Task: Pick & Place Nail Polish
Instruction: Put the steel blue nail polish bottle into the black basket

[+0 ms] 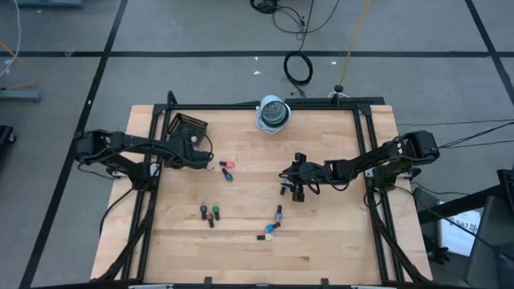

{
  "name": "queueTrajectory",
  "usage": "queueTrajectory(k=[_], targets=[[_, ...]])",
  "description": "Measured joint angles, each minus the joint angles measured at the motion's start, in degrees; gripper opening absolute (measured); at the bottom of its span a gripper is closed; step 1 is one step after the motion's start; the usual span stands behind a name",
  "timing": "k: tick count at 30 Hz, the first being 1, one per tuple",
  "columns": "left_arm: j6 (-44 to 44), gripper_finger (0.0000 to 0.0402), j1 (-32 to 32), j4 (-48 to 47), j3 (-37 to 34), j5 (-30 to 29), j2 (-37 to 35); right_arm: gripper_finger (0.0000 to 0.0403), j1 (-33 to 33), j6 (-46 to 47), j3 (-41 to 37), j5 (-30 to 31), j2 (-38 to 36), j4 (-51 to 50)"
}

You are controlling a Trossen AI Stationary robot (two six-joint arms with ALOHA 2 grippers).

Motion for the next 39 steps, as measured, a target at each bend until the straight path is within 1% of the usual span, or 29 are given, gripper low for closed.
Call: queueTrajectory(k=[2,4,10,17,23,25,28,32,36,39], targets=[[0.73,0.0179,0.16,0.81,0.00,3.31,0.00,0.0212,0.00,0.02,0.00,0.00,0.00,0.05],[0.91,0.0179,0.70,2.31,0.00,3.70,0.00,0.0212,0.00,0.09,0.00,0.04,0.00,0.35],[3.44,0.0179,5.01,8.21,-1.93,-2.79,-0.02,0.0212,0.02,0.92,0.00,0.04,-0.01,0.44],[7.93,0.0179,12.39,15.66,-7.41,-8.90,-0.02,0.0212,0.07,1.69,0.00,0.01,-0.01,0.39],[7.98,0.0179,16.44,18.61,-10.32,-16.40,-0.02,0.0212,0.07,1.70,0.00,0.00,0.00,0.39],[8.12,0.0179,16.82,19.62,-10.38,-18.62,-0.02,0.0212,0.07,1.68,0.00,0.00,0.00,0.39],[10.06,0.0179,16.80,21.56,-9.84,-20.28,-0.02,0.0212,0.09,1.31,0.00,0.21,-0.01,0.38],[10.14,0.0179,16.02,19.42,-8.08,-22.51,-0.58,0.0212,0.31,0.65,-0.02,0.15,-1.33,-1.03],[8.94,0.0179,13.79,14.88,-5.67,-24.78,-4.43,0.0212,1.54,0.64,0.71,-0.21,-5.43,-7.40],[10.79,0.0179,11.26,13.99,-3.68,-25.26,-8.98,0.0212,2.51,0.62,1.83,-3.49,-6.00,-9.57]])
